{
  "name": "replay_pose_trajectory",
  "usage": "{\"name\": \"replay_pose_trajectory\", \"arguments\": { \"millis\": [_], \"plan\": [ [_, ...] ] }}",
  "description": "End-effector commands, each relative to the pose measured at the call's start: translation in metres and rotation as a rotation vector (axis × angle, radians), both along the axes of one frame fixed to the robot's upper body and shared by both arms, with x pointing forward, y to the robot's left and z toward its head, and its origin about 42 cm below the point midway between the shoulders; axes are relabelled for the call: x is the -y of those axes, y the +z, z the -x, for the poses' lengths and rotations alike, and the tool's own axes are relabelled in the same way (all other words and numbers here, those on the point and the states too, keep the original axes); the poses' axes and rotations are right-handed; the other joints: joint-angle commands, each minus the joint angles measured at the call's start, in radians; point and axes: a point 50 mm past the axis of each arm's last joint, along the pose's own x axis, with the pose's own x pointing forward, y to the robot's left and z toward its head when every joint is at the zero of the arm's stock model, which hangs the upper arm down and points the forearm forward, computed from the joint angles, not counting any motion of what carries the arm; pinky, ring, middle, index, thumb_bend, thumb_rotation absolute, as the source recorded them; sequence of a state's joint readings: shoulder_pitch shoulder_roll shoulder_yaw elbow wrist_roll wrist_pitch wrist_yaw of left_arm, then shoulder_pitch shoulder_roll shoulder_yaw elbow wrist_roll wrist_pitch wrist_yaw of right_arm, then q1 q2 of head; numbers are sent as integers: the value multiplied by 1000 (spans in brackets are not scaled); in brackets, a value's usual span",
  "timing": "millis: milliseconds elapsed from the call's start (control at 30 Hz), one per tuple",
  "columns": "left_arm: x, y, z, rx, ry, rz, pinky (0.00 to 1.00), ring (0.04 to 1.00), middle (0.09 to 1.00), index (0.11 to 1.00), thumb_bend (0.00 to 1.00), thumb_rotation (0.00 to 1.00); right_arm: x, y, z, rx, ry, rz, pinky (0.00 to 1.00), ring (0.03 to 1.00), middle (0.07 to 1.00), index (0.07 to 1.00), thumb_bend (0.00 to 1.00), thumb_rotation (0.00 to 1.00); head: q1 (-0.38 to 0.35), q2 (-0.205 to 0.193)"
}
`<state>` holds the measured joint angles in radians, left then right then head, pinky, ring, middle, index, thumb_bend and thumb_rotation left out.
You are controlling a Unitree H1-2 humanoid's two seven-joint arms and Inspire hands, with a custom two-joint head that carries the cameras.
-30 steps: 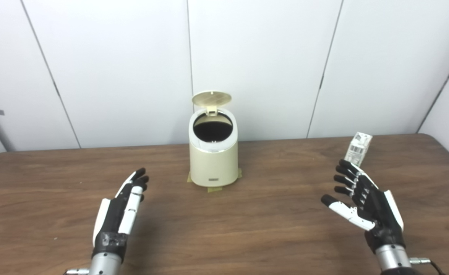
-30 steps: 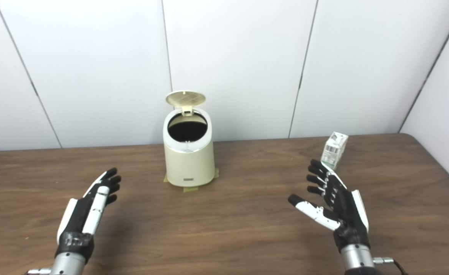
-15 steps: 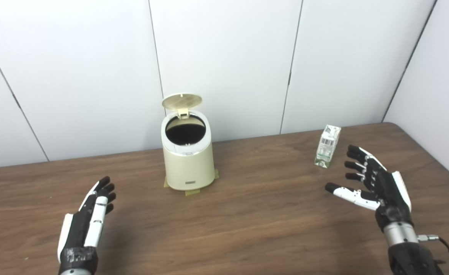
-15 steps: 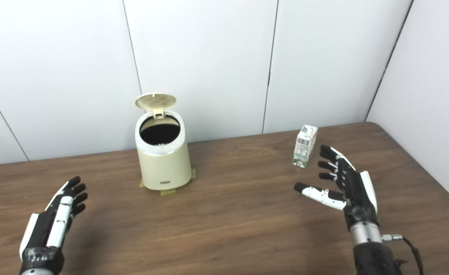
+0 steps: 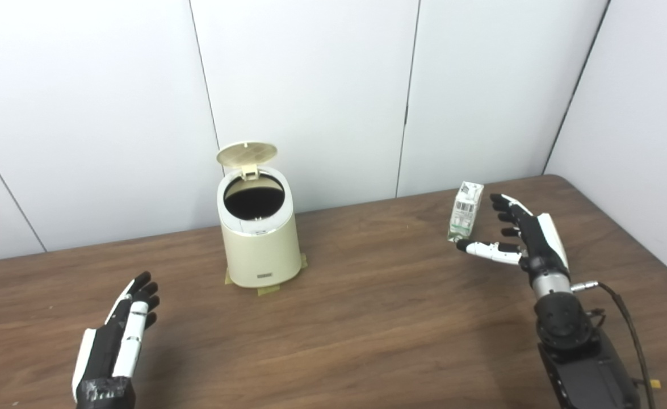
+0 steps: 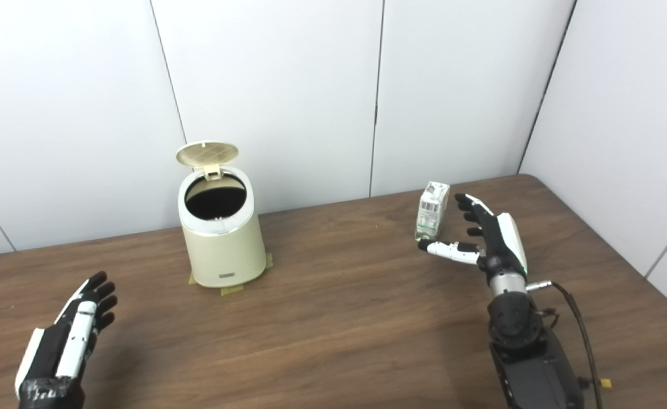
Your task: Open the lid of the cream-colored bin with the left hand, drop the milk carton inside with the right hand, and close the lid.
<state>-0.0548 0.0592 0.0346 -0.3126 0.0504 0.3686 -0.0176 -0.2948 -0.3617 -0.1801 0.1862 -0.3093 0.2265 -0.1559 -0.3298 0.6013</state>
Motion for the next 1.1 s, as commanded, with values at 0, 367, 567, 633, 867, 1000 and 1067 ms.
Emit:
{"name": "replay_pose_trajectory", "arguments": {
  "millis": [0,367,567,633,867,1000,1067],
  "plan": [
    [0,19,-3,76,-10,-4,914,901,906,920,299,804,3,33,-19,80,-9,65,692,811,848,844,904,273,-7,4],
    [-3,27,1,46,-41,11,967,933,916,934,255,858,11,44,-49,76,-67,124,791,873,890,844,883,166,-22,10],
    [-4,29,1,44,-48,-1,971,926,911,928,242,899,18,49,-53,86,-68,65,789,865,881,840,871,156,-24,14],
    [-3,30,2,49,-44,-6,964,922,907,924,246,882,22,48,-54,86,-71,17,786,855,872,833,873,166,-24,14],
    [-3,31,3,62,-37,2,966,929,908,930,219,905,27,41,-56,71,-50,31,710,779,809,802,901,185,-20,5],
    [-2,31,3,62,-41,-1,972,930,906,932,206,937,28,40,-58,65,-37,45,693,754,784,797,893,166,-18,2],
    [-2,31,3,64,-40,1,965,932,905,930,207,936,27,39,-58,61,-23,51,669,734,770,798,887,161,-18,1]
  ]
}}
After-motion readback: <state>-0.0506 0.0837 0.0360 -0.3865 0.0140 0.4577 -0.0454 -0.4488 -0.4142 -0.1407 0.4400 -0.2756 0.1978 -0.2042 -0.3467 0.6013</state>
